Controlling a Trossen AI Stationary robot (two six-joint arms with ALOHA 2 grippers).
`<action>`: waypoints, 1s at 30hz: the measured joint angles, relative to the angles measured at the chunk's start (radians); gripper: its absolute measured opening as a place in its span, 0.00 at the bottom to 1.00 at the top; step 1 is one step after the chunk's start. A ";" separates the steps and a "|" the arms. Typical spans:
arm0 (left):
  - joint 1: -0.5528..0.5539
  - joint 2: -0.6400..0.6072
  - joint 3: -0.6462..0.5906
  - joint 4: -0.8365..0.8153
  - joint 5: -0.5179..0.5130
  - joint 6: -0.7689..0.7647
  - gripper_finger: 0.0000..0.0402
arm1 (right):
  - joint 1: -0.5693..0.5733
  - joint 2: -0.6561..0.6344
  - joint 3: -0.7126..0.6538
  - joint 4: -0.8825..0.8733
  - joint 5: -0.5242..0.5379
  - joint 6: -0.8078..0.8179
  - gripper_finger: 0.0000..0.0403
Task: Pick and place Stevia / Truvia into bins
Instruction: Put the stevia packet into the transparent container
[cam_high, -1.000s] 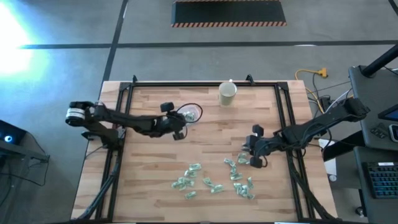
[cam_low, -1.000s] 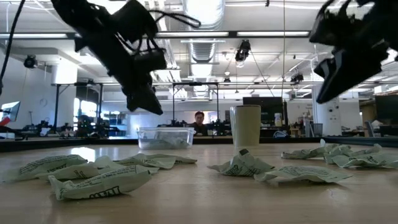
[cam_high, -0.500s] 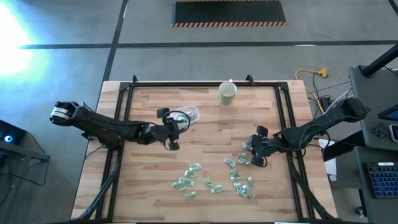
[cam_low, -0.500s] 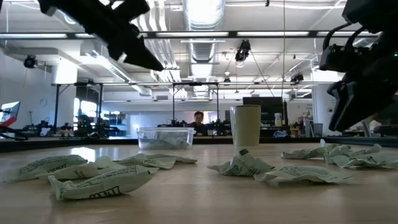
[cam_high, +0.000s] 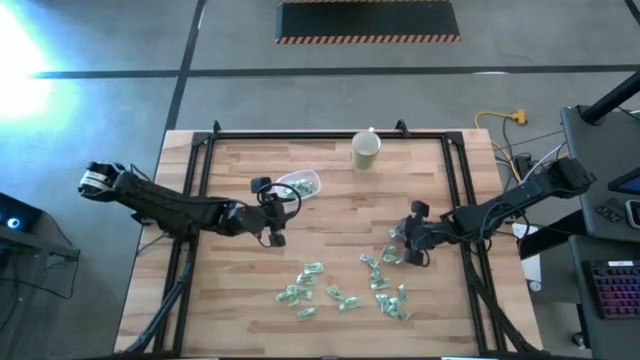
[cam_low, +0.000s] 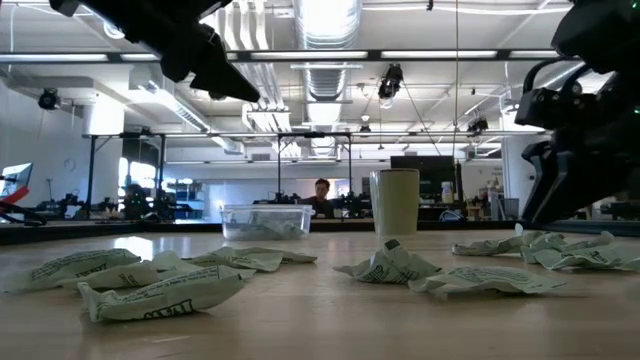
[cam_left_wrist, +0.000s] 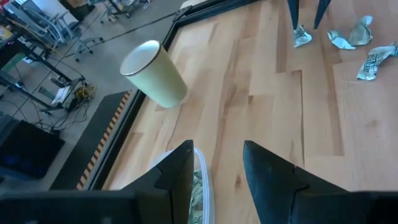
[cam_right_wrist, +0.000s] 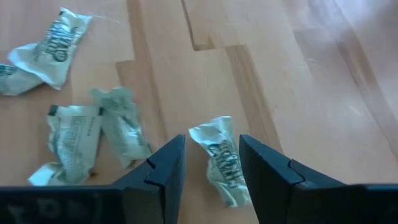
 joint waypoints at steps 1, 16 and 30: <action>0.000 0.000 0.000 0.000 0.000 0.000 0.31 | -0.003 0.000 -0.001 0.000 0.001 0.002 0.34; 0.000 0.000 0.000 0.000 0.000 0.000 0.31 | -0.017 0.000 -0.036 0.031 -0.001 0.042 0.35; 0.000 0.001 0.000 0.000 0.000 0.000 0.31 | -0.018 0.000 -0.045 0.053 0.000 0.044 0.32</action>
